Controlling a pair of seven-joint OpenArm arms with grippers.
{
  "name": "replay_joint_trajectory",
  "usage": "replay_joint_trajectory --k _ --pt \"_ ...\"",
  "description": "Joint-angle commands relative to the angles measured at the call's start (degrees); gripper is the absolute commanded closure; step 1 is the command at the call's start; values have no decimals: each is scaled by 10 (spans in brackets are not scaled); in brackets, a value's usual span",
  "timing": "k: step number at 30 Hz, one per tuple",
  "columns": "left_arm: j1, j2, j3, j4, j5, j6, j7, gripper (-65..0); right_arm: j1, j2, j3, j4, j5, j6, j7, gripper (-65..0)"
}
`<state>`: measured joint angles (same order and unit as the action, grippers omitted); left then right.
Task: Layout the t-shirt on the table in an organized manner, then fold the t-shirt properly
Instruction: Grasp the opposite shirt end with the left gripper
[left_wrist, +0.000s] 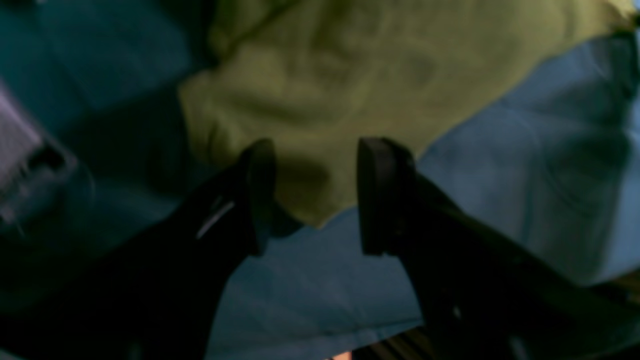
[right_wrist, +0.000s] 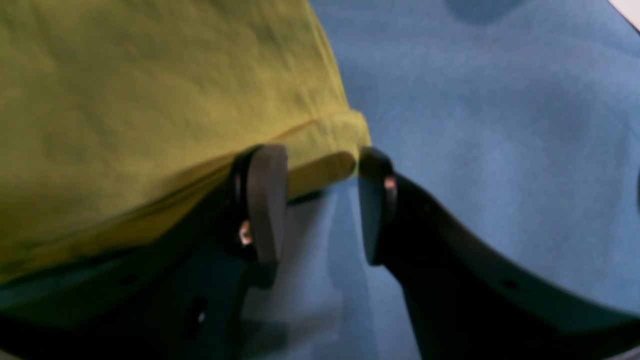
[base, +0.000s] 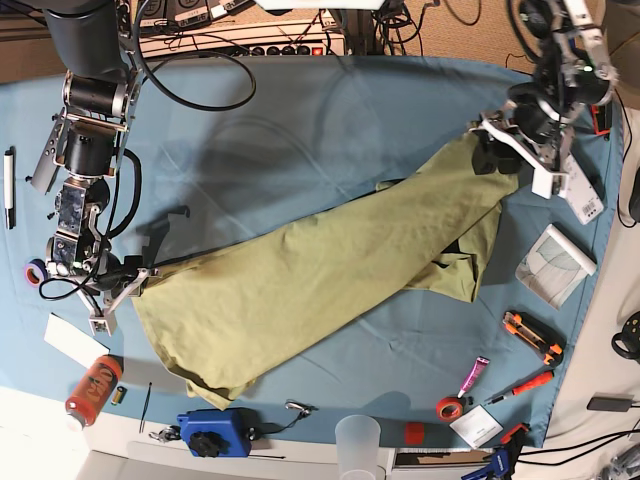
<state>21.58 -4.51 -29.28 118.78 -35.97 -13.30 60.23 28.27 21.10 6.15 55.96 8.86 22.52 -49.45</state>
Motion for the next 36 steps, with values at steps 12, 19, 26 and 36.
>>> replay_joint_trajectory --k 12,19,26,36 --pt "6 -3 1 -80 -63 -30 9 -276 19 9 2 9 3 1 15 -236" --pt "-18 -2 1 -150 -106 -48 2 -275 19 9 2 9 3 1 29 -235" --pt "-24 -3 1 -150 -108 -47 3 -275 19 1 2 -26 2 1 49 -235" --pt "-26 -3 1 -150 -108 -62 2 -275 19 -5 2 -32 -21 -20 35 -16"
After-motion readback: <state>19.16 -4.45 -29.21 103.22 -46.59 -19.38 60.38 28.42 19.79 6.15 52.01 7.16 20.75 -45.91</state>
